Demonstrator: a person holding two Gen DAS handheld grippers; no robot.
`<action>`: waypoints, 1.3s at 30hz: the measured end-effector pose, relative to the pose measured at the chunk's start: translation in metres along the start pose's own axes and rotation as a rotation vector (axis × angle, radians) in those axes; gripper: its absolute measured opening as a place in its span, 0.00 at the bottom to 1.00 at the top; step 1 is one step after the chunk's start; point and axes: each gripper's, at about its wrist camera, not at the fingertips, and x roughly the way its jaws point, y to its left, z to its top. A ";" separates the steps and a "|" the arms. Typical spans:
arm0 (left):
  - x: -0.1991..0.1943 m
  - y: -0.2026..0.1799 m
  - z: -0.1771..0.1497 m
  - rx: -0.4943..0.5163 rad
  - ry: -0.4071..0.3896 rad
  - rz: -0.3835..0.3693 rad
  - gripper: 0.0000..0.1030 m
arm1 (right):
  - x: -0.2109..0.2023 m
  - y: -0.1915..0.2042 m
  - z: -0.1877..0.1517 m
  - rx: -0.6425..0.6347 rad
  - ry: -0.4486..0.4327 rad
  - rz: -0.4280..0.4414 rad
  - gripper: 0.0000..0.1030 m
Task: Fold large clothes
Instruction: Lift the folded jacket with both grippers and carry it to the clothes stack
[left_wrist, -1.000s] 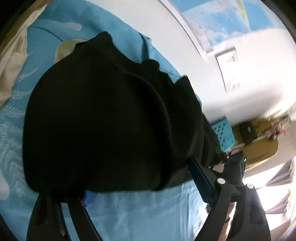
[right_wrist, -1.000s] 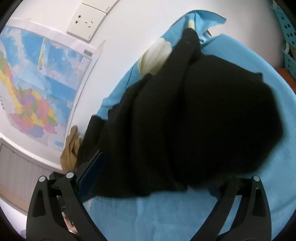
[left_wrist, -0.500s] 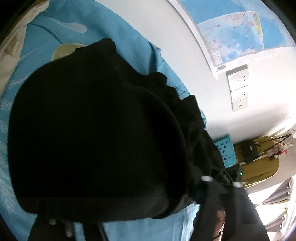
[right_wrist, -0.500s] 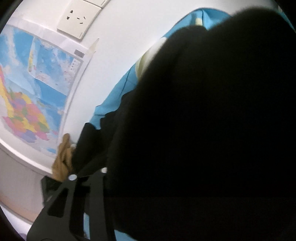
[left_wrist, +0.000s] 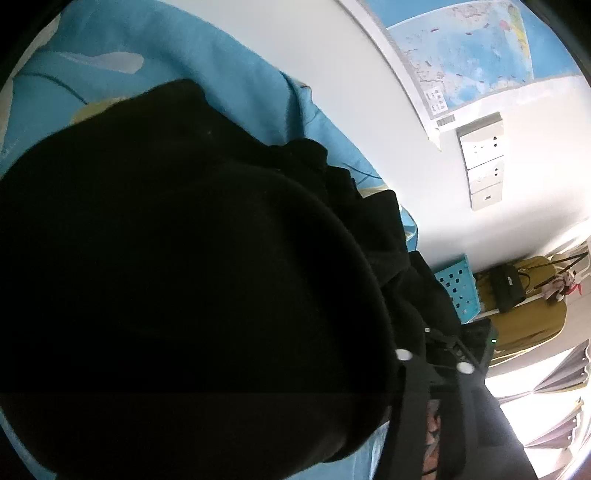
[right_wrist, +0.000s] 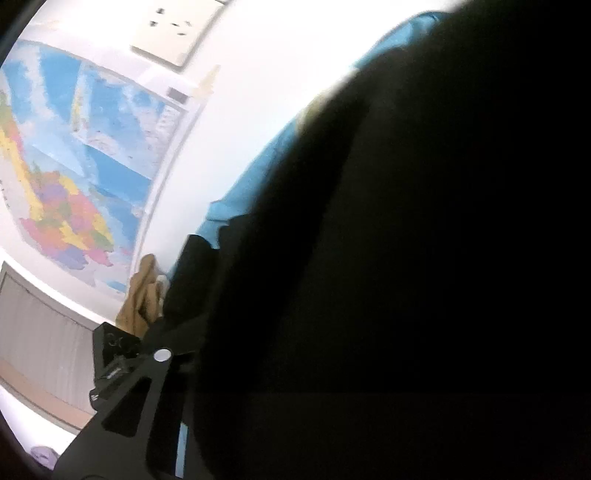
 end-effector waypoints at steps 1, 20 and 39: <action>-0.003 -0.003 0.000 0.014 -0.008 0.012 0.44 | -0.003 0.006 0.001 -0.017 -0.004 0.007 0.22; -0.080 -0.070 0.027 0.196 -0.092 -0.029 0.35 | -0.069 0.095 0.009 -0.235 -0.078 0.105 0.20; -0.224 -0.129 0.059 0.384 -0.329 -0.008 0.35 | -0.112 0.222 0.028 -0.452 -0.159 0.250 0.20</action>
